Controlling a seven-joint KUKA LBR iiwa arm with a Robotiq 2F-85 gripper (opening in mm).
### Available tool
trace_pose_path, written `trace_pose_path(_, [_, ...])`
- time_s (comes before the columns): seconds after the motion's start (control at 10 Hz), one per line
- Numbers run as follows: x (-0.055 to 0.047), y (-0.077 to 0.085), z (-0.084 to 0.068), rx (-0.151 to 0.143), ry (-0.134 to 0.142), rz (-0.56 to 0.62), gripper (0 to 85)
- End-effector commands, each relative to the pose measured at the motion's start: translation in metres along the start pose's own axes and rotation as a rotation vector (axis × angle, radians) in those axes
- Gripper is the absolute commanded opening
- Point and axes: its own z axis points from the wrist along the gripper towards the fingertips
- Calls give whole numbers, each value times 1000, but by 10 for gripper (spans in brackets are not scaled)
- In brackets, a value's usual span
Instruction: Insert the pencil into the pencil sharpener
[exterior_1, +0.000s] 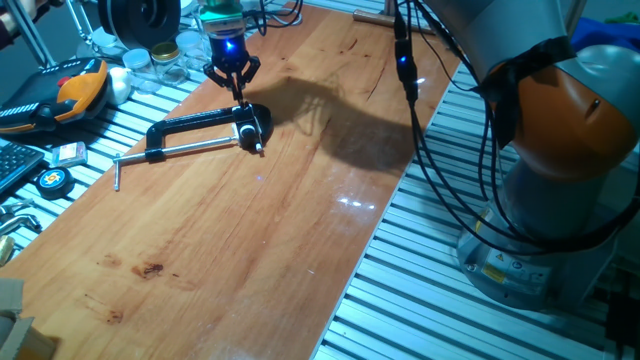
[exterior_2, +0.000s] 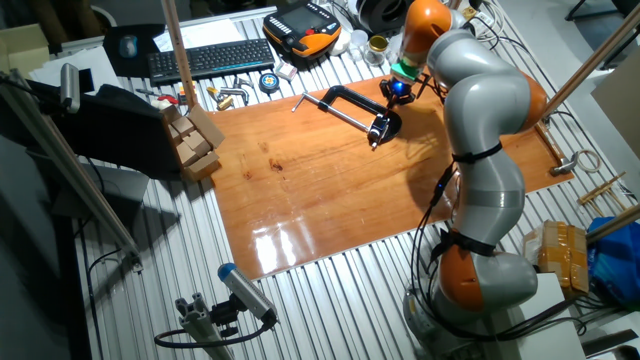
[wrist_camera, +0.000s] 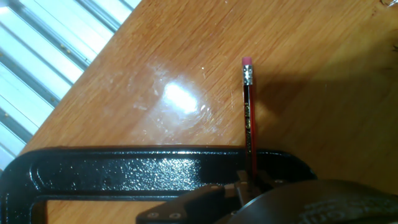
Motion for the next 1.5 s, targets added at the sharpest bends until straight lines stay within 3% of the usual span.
trace_pose_path(0.0, [1, 0, 0, 1, -2, 1, 0])
trace_pose_path(1.4, [11, 2, -2, 8, -8, 9, 0])
